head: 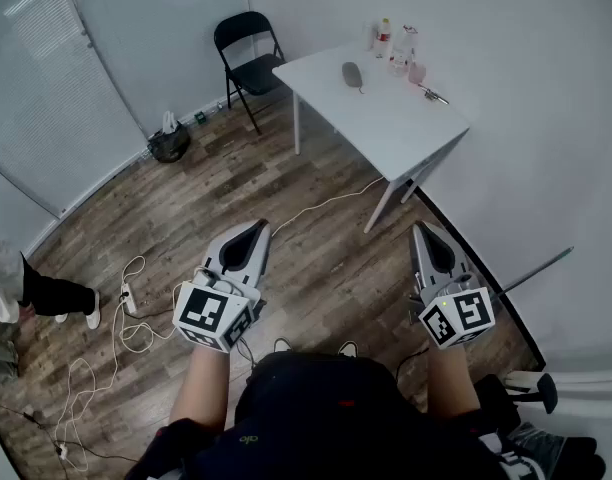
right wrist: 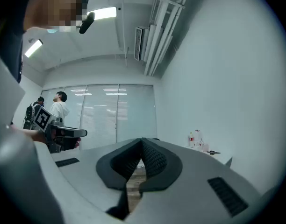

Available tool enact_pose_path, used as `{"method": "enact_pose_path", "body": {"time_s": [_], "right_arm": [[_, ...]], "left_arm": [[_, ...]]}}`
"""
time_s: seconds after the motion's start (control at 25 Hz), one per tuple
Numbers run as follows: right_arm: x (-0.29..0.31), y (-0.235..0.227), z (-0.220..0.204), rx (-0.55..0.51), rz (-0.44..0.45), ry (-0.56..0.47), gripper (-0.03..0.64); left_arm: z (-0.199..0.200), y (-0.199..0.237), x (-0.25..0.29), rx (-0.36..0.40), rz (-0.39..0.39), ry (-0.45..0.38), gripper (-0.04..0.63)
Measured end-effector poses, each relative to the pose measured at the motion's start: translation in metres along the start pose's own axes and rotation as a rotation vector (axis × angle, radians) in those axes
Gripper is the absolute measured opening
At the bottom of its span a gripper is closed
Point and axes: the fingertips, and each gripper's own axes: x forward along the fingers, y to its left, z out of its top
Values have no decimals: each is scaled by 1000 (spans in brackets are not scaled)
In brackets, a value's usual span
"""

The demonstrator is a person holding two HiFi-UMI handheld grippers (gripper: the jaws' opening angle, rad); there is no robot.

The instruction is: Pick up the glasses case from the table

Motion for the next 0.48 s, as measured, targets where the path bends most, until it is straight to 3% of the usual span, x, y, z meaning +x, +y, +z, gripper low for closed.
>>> {"method": "enact_pose_path", "body": {"time_s": [0.48], "right_arm": [[2, 10, 2, 13, 17, -26, 20]], "left_arm": [[1, 2, -9, 7, 3, 4, 23]]}}
